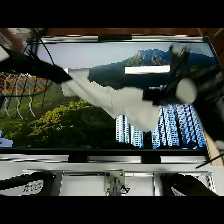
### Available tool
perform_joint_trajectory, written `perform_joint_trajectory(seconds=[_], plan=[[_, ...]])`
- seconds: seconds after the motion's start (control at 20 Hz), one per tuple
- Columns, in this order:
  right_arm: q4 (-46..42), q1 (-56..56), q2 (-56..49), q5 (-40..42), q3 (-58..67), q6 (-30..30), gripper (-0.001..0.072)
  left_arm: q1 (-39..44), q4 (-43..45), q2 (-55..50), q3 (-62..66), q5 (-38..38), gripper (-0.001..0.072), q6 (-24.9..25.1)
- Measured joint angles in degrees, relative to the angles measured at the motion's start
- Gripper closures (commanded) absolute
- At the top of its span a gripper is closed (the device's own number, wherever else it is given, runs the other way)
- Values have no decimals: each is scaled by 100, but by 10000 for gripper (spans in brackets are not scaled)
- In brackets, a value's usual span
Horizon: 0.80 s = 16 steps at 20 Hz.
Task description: Fold the shirts.
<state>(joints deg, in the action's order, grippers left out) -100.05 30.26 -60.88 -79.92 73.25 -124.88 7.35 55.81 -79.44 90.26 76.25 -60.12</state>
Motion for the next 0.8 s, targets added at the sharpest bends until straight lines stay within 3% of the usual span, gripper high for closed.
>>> perform_joint_trajectory(seconds=[0.05, 0.1, 0.15, 0.2, 0.25, 0.35, 0.4, 0.6, 0.8], plan=[[90, 195, 149, 249, -581, -374, 472, 83, 33, 0, -437, -7, 668, 28], [221, 365, 271, 505, -1104, -686, 178, 188, 50, 4, -894, -35, 668, 39], [356, 487, 356, 704, -1469, -848, 39, 310, 61, 7, -1309, -66, 667, 57], [476, 575, 424, 857, -1716, -855, 40, 420, 101, 7, -1648, -68, 665, 61], [597, 616, 479, 940, -1862, -789, 40, 516, 157, 7, -1917, -59, 604, 59], [675, 509, 544, 988, -1832, -479, 40, 592, 407, 7, -2284, 96, 35, 2], [699, 382, 562, 1008, -1705, -313, 40, 597, 483, 13, -2380, 245, -13, -48], [826, -533, 415, 1567, -723, 271, 40, 328, 669, 68, -2376, 634, -13, -350], [1401, -1370, -492, 2052, 503, 1040, 40, -85, 704, 103, -2048, 389, -13, -782]])
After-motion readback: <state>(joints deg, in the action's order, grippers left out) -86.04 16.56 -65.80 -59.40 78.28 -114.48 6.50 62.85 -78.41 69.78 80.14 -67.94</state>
